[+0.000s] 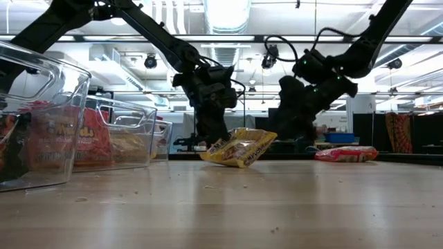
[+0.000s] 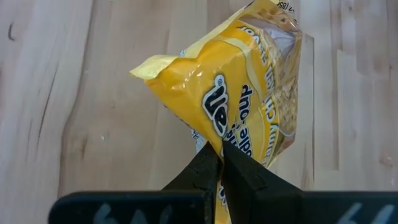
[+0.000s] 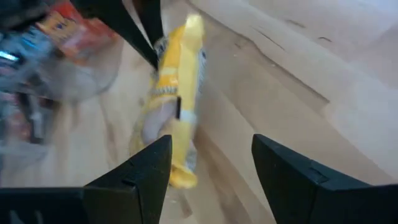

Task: Sort Maruchan noodles
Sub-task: Put the yellow noodles pack into the top transparent bin

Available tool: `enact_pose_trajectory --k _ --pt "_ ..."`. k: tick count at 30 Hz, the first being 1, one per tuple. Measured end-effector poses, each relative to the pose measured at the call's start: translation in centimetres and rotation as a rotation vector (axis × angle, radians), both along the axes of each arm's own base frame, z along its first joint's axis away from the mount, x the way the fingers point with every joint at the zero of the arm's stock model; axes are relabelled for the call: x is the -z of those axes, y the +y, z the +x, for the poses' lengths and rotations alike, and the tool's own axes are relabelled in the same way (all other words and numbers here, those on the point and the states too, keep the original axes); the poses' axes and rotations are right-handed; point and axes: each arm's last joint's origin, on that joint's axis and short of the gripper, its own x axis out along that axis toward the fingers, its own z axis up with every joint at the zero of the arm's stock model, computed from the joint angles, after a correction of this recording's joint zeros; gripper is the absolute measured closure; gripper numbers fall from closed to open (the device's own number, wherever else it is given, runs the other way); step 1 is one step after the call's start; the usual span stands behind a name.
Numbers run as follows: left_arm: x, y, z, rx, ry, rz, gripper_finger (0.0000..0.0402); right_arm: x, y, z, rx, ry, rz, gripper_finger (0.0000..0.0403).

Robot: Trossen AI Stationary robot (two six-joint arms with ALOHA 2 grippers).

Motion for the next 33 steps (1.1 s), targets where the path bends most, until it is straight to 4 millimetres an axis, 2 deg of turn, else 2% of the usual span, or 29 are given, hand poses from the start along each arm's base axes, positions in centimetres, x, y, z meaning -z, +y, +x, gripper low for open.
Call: enact_pose_trajectory --k 10,20,33 --pt "0.0 0.0 0.2 0.002 -0.013 0.008 0.0401 2.3 -1.2 2.3 -0.13 -0.158 0.138 0.019" --pt "0.0 0.1 0.4 0.002 -0.032 0.019 0.0401 4.2 -2.0 4.0 -0.203 -0.162 0.207 0.0193" --pt "-0.2 0.1 0.6 0.005 -0.062 0.008 0.0401 4.4 -1.5 4.4 -0.225 -0.155 0.205 0.0283"
